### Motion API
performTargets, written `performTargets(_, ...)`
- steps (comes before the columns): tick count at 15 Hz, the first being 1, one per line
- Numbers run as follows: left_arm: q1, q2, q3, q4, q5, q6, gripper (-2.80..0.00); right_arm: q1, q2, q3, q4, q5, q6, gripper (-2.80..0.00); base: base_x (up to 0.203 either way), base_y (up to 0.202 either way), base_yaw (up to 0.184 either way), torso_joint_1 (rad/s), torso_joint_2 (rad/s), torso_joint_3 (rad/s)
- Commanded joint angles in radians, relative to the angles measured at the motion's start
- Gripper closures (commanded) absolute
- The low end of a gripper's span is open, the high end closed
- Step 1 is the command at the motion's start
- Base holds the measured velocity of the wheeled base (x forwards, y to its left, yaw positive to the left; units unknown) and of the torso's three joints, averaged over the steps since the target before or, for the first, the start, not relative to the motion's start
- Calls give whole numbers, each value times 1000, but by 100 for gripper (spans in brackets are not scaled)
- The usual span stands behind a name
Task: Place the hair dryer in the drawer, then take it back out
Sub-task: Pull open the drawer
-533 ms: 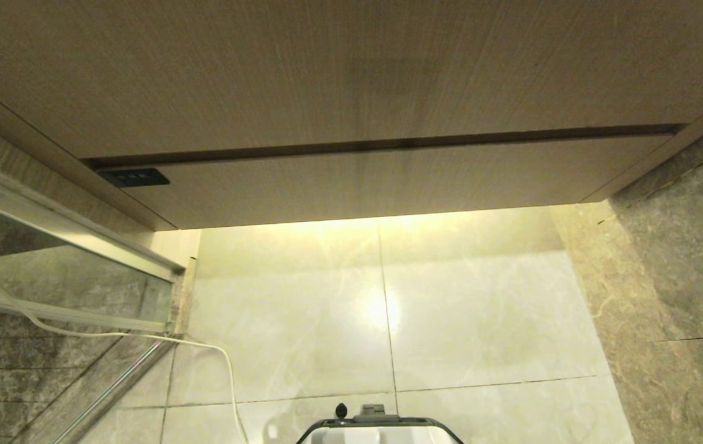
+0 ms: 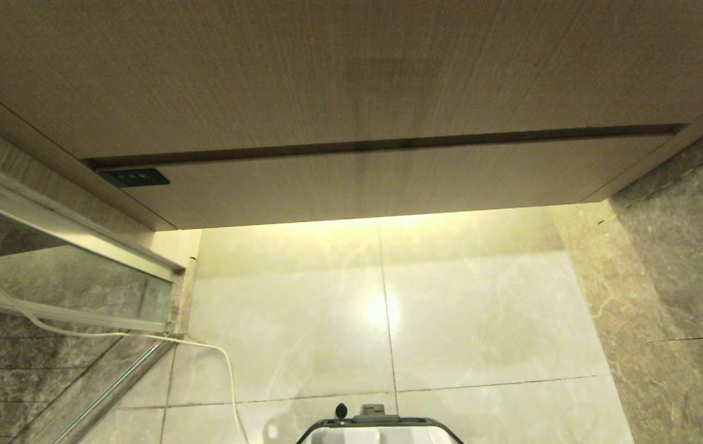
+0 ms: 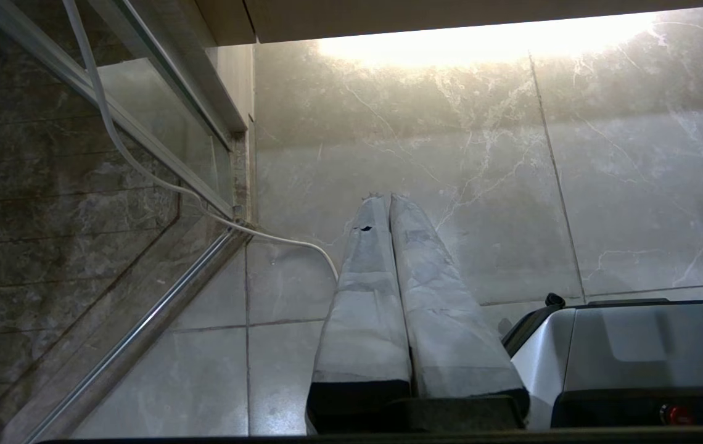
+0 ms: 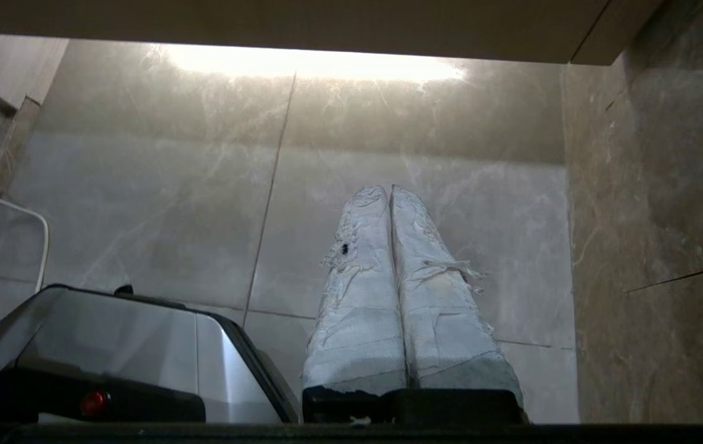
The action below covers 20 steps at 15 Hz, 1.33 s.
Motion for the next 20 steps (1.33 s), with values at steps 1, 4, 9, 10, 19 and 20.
performTargets(1, 0, 0, 2, 0, 0, 0, 0, 0, -39, -116, 41, 16, -15, 0, 0, 0, 0, 0, 0, 0)
performTargets(4, 0, 0, 2, 0, 0, 0, 0, 0, 32, -609, 241, 37, -14, 0, 0, 0, 0, 0, 0, 0)
performTargets(9, 0, 0, 2, 0, 0, 0, 0, 5, 534, -1257, 684, 157, 95, 0, 0, 0, 0, 0, 0, 0)
performTargets(10, 0, 0, 2, 0, 0, 0, 0, 14, 641, -1287, 719, 198, 101, 0, 0, 0, 0, 0, 0, 0)
performTargets(19, 0, 0, 2, 0, 0, 0, 0, 213, 1377, -1458, 668, 309, 85, -280, 0, 0, 0, 0, 0, 0)
performTargets(20, 0, 0, 2, 0, 0, 0, 0, 227, 1411, -1448, 661, 301, 45, -280, 0, 0, 0, 0, 0, 0)
